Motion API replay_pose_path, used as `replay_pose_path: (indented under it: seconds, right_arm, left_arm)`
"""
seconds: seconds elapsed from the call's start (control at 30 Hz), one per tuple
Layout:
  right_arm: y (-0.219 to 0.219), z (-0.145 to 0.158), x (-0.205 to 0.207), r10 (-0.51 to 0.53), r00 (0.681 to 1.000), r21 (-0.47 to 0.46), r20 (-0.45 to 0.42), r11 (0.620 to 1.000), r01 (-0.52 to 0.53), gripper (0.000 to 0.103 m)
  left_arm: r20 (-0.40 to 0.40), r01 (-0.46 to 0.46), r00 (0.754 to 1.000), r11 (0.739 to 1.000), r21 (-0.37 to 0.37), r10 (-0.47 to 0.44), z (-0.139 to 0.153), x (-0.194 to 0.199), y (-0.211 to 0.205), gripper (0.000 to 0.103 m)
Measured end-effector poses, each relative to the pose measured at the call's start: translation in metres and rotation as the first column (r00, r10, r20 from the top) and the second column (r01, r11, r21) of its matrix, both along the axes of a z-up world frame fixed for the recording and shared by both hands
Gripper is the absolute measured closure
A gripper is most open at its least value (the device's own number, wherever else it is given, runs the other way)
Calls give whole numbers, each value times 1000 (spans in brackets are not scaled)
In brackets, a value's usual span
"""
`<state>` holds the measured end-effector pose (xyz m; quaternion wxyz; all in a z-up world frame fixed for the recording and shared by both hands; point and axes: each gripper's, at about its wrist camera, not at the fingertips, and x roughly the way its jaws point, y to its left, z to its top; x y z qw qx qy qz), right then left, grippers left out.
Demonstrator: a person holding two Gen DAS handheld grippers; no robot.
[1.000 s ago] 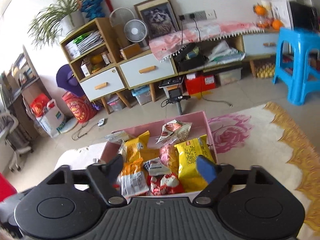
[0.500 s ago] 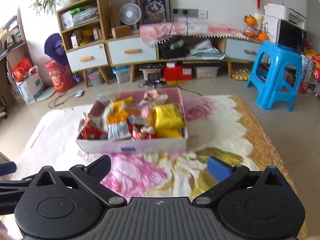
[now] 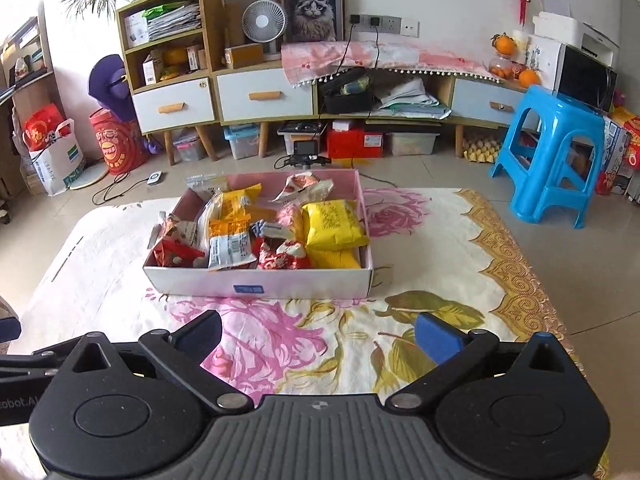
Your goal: Organize snacks
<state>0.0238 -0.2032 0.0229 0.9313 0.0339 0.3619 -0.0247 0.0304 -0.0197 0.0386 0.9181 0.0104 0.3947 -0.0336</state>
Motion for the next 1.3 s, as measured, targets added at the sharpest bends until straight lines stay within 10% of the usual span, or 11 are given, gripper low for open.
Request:
replay_pose_path:
  seconds: [1.3]
  right_arm:
    - [12,0,-6,47,999,-11,-10,999,-47,7]
  left_arm:
    - [-41,-5,999,1000,-18,4,-5,2,3,1]
